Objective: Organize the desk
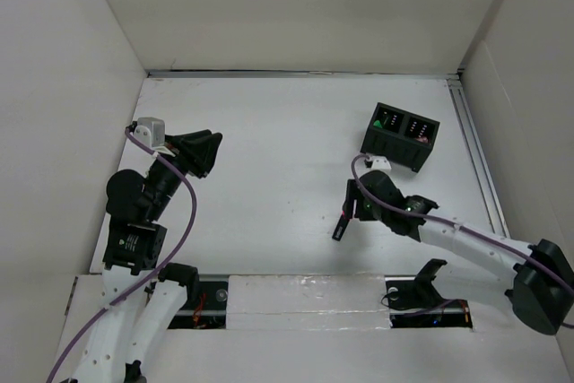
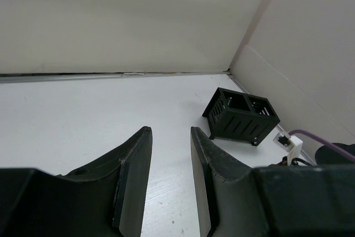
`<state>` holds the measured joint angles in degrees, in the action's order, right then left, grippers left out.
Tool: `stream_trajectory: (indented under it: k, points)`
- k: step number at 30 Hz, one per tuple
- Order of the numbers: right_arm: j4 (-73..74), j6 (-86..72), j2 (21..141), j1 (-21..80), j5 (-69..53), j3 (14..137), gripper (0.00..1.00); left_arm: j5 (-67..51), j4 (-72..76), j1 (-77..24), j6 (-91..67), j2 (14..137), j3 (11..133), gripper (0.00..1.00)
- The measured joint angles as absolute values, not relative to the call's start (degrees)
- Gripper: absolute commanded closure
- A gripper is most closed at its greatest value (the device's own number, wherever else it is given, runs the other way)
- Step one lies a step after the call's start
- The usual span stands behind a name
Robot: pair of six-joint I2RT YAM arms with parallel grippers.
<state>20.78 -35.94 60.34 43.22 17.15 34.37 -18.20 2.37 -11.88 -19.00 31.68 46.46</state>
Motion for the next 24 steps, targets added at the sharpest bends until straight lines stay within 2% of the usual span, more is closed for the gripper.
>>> stream_trajectory:
  k: [4,11,19,24]
  points:
    - [21.1,-36.3,65.2,43.2,15.4,34.0,0.36,-18.3,2.4,-11.9,-19.0,31.7,46.5,0.7]
    - [18.3,-35.4,75.1,44.1,12.5,34.9,0.37,-18.4,2.4,-11.9,-19.2,31.6,46.5,0.7]
    - [13.7,-33.8,81.9,47.1,13.8,38.8,0.5,-18.5,2.4,-11.9,-19.2,31.6,46.5,0.69]
    - [13.0,-33.6,83.7,49.5,16.6,39.8,0.46,-18.4,2.4,-11.9,-19.2,31.6,46.5,0.7]
